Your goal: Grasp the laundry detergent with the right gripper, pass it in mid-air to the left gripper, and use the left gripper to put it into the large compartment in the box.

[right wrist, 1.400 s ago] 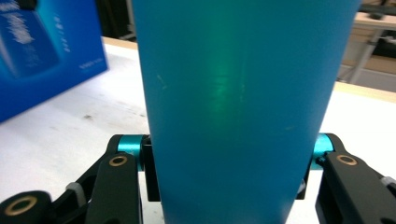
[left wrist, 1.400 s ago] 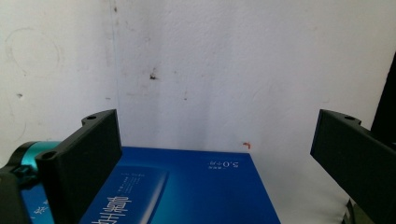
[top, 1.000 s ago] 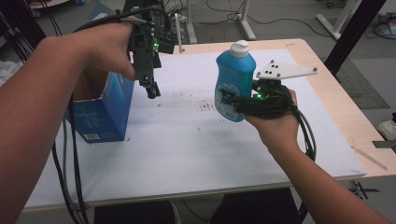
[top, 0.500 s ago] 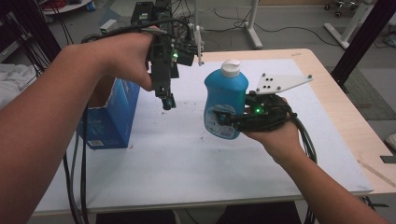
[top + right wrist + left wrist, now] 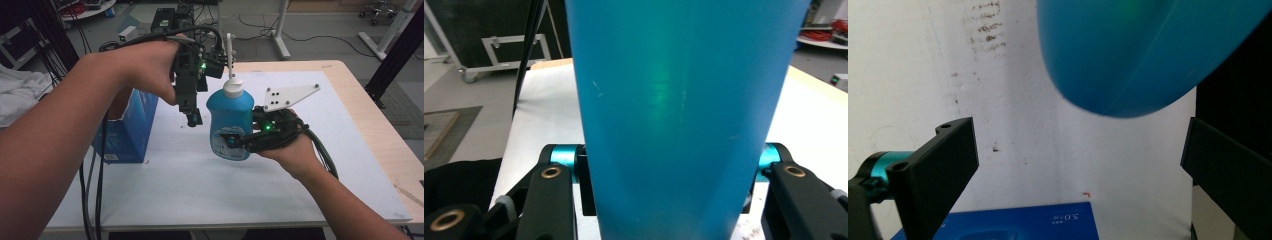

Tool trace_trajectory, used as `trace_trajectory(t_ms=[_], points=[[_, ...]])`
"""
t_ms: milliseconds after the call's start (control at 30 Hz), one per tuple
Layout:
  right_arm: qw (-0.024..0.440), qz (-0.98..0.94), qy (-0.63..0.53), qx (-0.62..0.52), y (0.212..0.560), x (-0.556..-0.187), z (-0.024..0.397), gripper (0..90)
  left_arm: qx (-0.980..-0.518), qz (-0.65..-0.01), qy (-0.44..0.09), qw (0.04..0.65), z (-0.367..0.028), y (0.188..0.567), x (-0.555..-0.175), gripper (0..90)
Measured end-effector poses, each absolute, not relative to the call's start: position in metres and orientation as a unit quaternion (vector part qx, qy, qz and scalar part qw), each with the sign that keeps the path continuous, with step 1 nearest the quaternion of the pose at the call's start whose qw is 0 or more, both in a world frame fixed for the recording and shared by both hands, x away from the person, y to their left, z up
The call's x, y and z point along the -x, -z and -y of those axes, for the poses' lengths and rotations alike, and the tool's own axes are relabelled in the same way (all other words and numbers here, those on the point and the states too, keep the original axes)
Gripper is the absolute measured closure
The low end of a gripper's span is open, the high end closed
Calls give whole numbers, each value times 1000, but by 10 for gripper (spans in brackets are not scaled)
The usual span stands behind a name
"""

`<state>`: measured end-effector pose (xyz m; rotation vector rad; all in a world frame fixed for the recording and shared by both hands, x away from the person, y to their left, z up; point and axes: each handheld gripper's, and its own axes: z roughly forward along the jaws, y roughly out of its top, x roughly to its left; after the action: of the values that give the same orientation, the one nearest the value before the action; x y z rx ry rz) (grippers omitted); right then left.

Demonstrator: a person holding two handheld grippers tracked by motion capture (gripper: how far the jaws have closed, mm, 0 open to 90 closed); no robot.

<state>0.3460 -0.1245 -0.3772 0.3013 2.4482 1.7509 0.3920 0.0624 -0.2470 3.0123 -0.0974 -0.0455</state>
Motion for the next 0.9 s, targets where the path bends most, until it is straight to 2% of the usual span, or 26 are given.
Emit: trace_trajectory(t_ms=[900], points=[[23, -808, -586, -59, 379, -359, 89, 465, -997, 51, 11, 55, -48, 242, -381, 18]])
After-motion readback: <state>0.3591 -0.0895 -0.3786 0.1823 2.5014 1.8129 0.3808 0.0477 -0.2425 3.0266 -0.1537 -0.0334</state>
